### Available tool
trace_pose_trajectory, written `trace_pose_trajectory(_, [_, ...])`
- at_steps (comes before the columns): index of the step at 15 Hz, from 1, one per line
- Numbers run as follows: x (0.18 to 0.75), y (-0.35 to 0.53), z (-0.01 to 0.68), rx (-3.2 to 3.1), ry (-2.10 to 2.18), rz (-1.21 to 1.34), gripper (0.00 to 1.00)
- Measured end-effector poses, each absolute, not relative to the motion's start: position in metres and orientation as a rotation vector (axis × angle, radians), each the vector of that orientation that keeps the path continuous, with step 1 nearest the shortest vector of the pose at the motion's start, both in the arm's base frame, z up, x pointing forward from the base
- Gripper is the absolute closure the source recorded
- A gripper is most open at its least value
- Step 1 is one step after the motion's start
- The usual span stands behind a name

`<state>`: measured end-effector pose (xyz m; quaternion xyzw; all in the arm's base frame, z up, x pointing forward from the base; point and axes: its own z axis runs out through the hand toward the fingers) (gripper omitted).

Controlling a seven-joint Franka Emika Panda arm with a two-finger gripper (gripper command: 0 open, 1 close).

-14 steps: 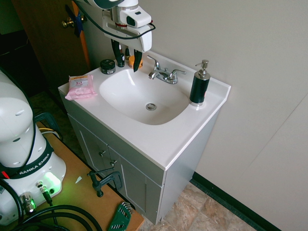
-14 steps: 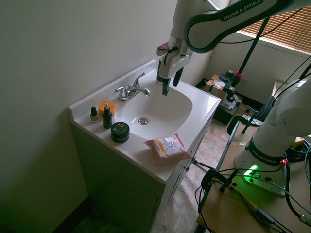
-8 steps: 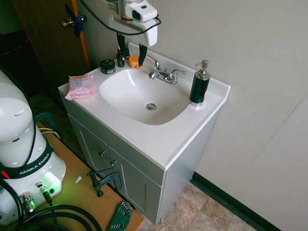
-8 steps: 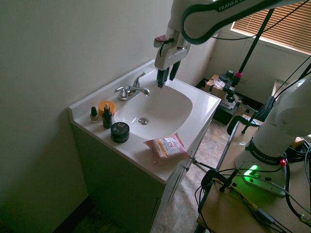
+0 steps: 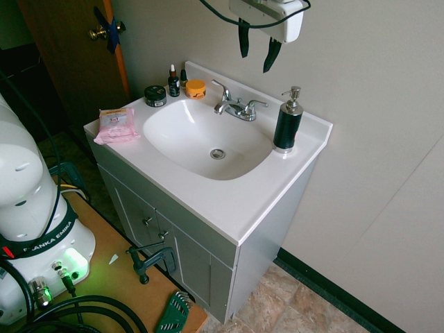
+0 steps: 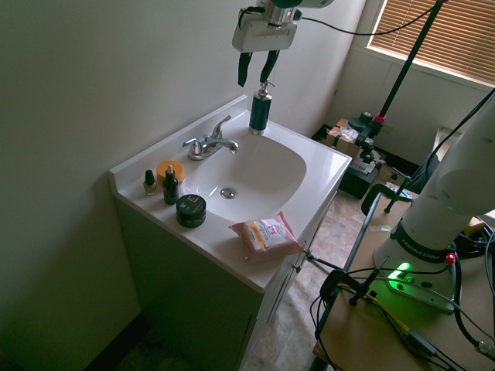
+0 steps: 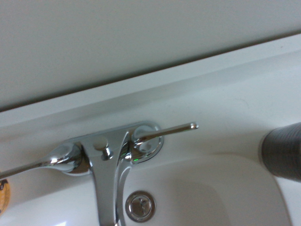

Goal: Sanitize yourself

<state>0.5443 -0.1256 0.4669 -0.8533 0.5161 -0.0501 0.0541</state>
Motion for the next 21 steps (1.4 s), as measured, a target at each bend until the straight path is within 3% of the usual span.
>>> trace_pose_trajectory(21, [0.557,-0.230,0.444,-2.462,1.777,-0.130,1.00])
